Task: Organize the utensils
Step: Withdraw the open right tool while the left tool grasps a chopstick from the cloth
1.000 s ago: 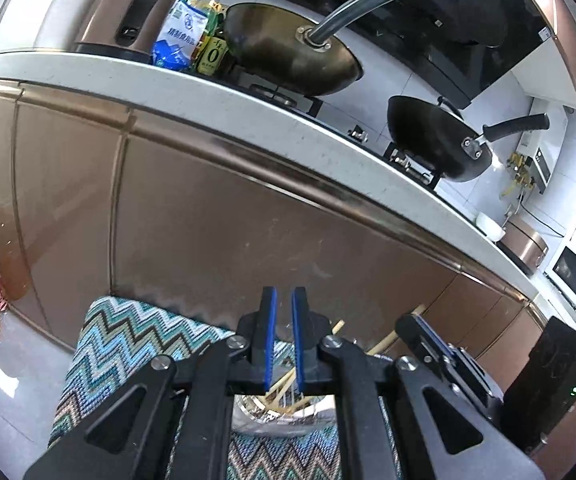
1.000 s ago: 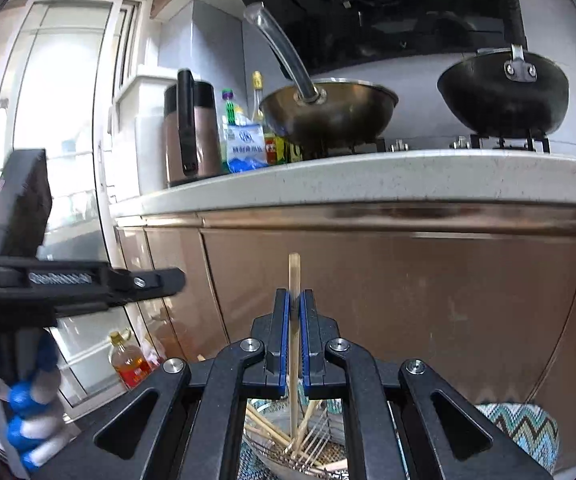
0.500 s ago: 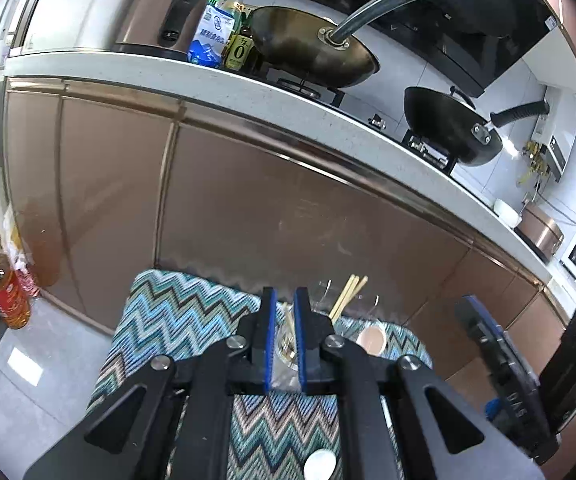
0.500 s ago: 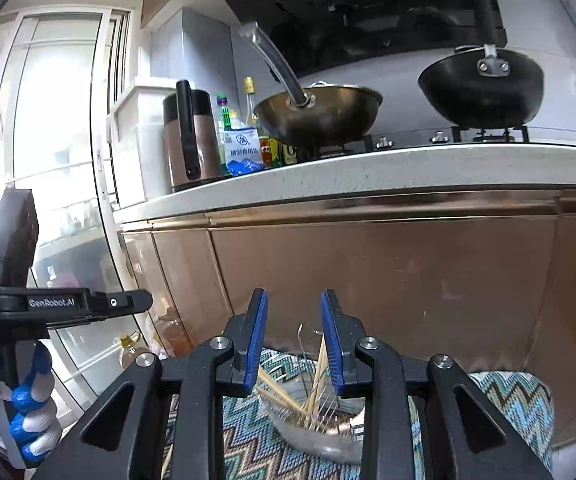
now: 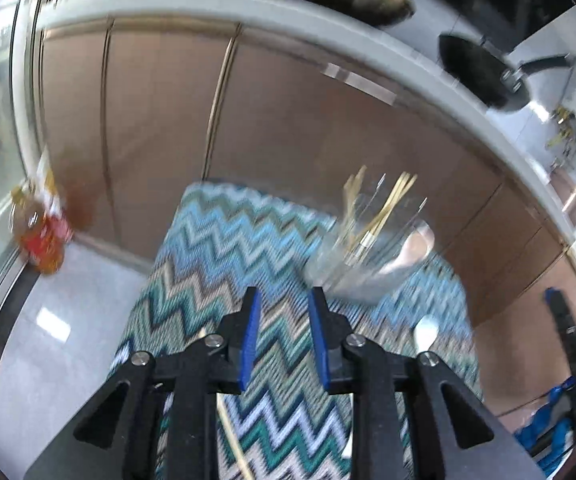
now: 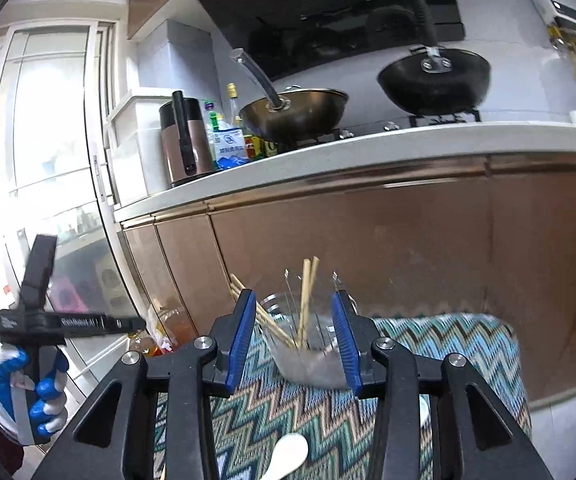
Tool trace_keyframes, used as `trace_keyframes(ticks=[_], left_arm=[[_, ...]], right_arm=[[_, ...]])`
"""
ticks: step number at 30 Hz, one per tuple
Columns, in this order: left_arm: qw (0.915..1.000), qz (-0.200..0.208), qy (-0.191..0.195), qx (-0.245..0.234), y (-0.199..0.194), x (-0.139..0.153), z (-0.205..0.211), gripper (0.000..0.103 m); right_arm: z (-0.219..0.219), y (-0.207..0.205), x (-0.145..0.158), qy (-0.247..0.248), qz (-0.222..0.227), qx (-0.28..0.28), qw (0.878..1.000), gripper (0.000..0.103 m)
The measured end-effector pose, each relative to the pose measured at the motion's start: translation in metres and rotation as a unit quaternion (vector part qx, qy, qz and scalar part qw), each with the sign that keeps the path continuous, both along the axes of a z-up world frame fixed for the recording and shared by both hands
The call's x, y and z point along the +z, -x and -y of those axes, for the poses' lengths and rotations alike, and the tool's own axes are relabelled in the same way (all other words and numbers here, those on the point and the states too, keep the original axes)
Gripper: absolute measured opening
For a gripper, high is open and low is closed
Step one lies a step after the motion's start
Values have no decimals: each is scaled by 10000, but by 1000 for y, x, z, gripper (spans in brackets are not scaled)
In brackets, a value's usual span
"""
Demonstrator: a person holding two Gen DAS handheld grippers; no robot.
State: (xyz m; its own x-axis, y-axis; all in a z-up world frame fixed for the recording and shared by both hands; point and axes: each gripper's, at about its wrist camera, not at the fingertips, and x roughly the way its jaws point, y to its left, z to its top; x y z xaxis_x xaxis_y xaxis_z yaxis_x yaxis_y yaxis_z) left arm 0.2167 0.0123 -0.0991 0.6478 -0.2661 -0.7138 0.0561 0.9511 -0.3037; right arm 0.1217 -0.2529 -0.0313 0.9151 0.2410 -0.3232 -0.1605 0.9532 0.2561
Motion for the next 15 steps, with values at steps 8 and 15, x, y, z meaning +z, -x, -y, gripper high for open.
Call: trace_keyframes(ticks=[8,15], left_arm=[[9915,-1291,-109,88,-20,-77,-11,23],[9831,-1808,-223,189,-43,-113,-7,23]], right_arm=[[22,21,-27,-179,-299,-161,9993,40],[45,26,-51,-330,-581,-295,9973,40]])
